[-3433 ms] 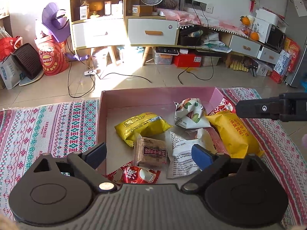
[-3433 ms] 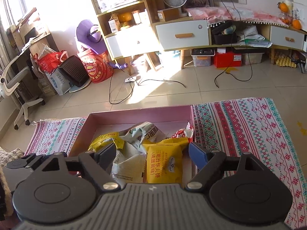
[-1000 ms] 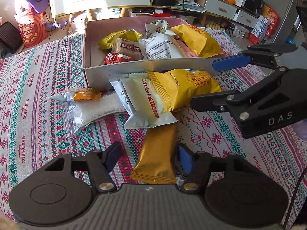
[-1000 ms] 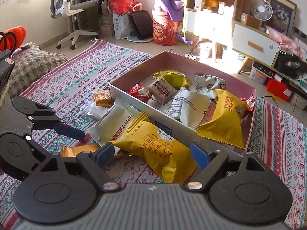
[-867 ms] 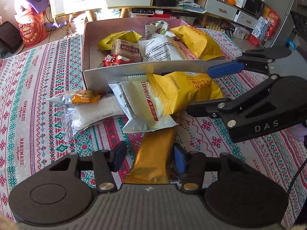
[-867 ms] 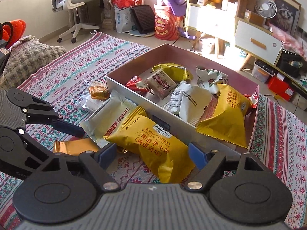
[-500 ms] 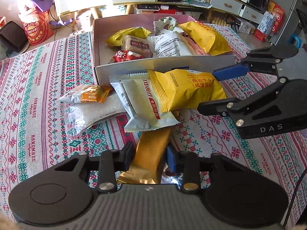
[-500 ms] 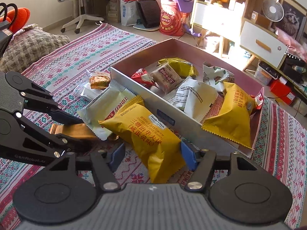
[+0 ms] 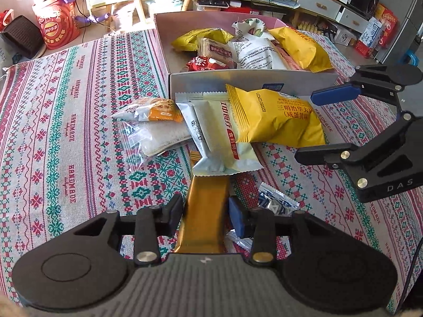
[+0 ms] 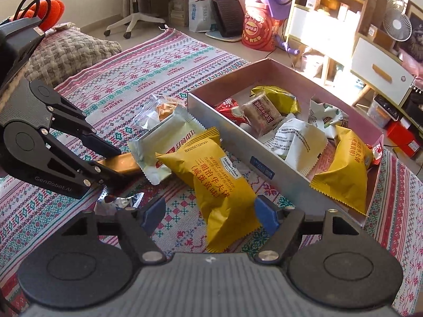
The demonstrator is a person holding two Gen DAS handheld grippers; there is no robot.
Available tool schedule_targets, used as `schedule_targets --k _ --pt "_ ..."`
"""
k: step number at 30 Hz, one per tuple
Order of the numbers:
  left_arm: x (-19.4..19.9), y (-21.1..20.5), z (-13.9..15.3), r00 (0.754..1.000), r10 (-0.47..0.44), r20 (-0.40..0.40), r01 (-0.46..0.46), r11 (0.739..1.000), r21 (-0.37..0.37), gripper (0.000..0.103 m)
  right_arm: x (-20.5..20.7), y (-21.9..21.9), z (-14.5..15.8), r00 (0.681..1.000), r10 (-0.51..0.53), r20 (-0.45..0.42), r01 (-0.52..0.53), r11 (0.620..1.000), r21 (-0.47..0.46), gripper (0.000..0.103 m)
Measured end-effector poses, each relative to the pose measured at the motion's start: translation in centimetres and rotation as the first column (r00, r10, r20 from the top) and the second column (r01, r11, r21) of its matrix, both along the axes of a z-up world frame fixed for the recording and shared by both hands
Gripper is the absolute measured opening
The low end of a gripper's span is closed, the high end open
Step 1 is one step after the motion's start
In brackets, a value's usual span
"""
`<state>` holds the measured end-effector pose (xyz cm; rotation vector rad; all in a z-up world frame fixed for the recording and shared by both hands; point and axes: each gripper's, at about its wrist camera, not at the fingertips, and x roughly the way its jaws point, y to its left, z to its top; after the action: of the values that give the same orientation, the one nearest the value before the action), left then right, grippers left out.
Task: Organize snacks
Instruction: 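Grasp the golden bar packet with the left tool while the right tool reaches for a yellow packet, then grasp the yellow sandwich packet with the right tool while the left tool holds the golden bar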
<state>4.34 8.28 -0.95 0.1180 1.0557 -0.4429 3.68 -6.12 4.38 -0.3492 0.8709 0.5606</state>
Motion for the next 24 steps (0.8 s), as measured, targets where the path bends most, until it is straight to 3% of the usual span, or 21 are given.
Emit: schedule_targets --k 4,10,14,16,20,24 --pt "-0.1 -0.5 -0.1 1.0 -0.023 0.002 0.023 1.0 0.006 0.059 0.4 0.7 -0.3 0.998 -0.008 0.057 0.01 0.999 -0.033 0.075" --pt "-0.4 -1.6 -0.4 0.998 -0.056 0.03 0.053 0.993 0.108 0.065 0.8 2.5 -1.5 0.996 0.022 0.089 -0.013 0.994 -0.105 0.074" --pt "-0.2 -1.5 -0.5 0.999 -0.04 0.035 0.036 0.994 0.107 0.065 0.8 3.5 -2.7 0.994 0.028 0.107 -0.009 0.985 -0.175 0.063" --pt "-0.2 -1.3 -0.5 0.999 -0.038 0.032 0.035 0.994 0.104 0.065 0.6 3.6 -2.9 0.992 0.028 0.121 -0.007 0.985 -0.172 0.062" --pt "-0.3 -1.0 -0.4 0.999 -0.037 0.034 0.034 0.995 0.097 0.063 0.3 3.6 -2.4 0.993 0.014 0.113 0.006 0.985 -0.172 0.042" --pt "-0.6 -0.5 -0.3 0.999 -0.037 0.04 0.033 0.995 0.094 0.058 -0.2 3.4 -2.0 0.996 -0.013 0.088 0.029 0.984 -0.175 0.037"
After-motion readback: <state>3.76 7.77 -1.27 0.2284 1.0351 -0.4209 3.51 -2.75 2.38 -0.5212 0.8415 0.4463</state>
